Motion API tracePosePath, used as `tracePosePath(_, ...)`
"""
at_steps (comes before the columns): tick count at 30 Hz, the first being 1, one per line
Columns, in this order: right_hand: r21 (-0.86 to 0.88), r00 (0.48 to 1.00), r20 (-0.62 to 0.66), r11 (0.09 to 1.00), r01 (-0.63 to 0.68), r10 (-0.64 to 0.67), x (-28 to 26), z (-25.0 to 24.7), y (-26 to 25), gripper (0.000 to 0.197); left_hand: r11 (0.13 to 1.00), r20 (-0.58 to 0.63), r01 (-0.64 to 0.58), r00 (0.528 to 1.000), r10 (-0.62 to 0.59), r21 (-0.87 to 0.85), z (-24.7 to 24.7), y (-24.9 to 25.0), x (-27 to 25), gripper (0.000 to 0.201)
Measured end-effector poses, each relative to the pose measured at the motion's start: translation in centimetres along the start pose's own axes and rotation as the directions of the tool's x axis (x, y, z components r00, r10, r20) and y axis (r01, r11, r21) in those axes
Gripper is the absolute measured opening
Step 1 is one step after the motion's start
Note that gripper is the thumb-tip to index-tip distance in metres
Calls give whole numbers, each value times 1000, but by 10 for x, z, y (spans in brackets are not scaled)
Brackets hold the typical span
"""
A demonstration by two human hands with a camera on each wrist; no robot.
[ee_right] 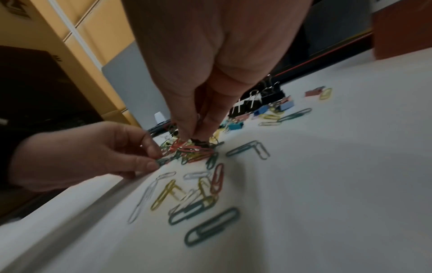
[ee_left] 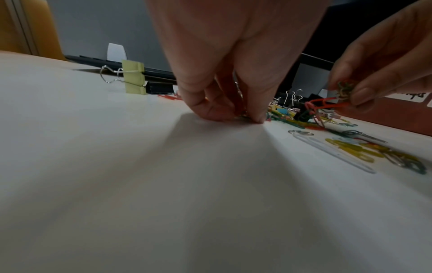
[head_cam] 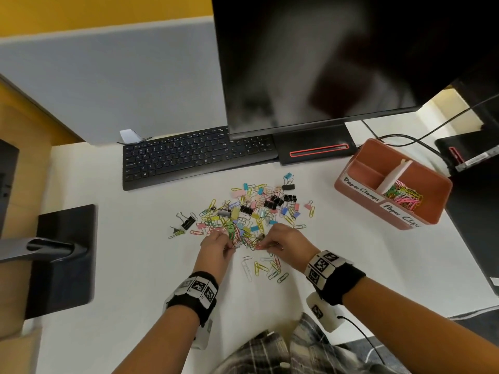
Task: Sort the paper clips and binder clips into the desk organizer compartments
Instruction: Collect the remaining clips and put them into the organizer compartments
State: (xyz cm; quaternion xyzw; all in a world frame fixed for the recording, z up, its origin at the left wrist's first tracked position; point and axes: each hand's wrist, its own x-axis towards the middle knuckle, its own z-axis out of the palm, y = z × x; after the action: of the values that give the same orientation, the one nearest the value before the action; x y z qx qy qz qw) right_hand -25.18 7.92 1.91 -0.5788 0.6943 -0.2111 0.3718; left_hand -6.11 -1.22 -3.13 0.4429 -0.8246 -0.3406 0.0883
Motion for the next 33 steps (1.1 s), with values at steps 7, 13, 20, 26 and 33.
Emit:
tracePosePath(7,-64,997,70,998,-15,20,11,16,-7,16,995,-9,88,996,-88,-53,-4,1,-4,13)
tracePosePath(13,-15,991,-130,999,-36,33,17,-8,-3,11,994,-8,104,995,-104,-37,-4,-1,-2,15)
tracePosePath(20,-8,985,-168,999,50,-51,6,-14,6,8,989,11,138,990,-138,-48,-4,-5,-1,14)
tracePosePath(26,-103,1000,-24,995,10,-13,-6,6,31,5,990,33,81,996,-78,-118,-14,-1,-4,15)
tracePosePath(33,-152,984,-1,972,-177,179,-14,1,51,30,985,66,-37,997,49,-167,-17,-1,-23,6)
